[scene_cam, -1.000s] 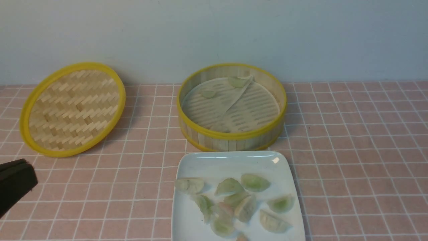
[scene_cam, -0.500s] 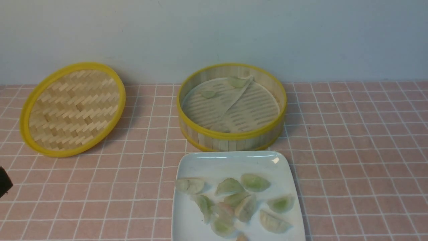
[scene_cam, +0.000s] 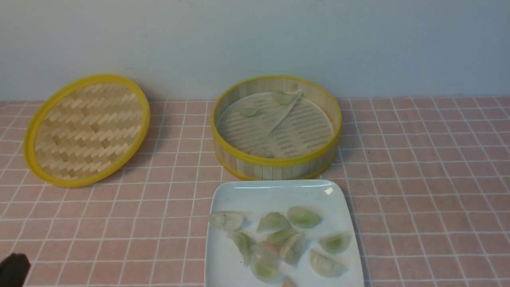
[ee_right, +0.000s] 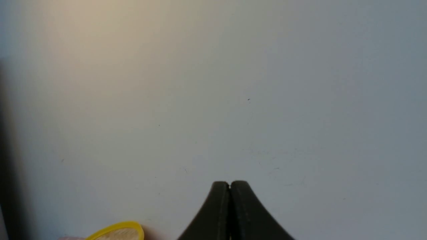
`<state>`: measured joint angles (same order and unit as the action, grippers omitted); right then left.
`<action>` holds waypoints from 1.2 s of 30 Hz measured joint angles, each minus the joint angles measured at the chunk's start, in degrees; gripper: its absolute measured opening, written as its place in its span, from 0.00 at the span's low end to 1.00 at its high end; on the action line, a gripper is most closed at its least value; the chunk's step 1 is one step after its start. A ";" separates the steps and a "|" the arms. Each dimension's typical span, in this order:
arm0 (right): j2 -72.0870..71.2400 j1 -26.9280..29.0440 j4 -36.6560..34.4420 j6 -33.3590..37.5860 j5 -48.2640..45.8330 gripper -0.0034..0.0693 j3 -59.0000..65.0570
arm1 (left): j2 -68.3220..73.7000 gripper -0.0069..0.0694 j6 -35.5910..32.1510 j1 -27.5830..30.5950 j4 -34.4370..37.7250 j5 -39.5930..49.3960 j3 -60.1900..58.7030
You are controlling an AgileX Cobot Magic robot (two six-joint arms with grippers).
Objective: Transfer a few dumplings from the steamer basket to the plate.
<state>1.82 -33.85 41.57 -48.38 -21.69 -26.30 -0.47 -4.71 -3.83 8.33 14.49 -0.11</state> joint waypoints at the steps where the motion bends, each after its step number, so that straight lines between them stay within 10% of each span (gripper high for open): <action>1: 0.00 0.00 0.00 0.00 0.00 0.03 0.00 | -0.01 0.08 0.00 0.57 -0.16 0.57 -0.44; 36: 0.00 0.00 -0.79 1.06 0.00 0.03 0.00 | -0.07 0.08 0.00 2.58 -2.58 7.22 -1.56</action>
<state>1.82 -33.85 40.79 -47.32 -21.69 -26.30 -0.55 -4.71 -1.25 5.76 21.71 -1.67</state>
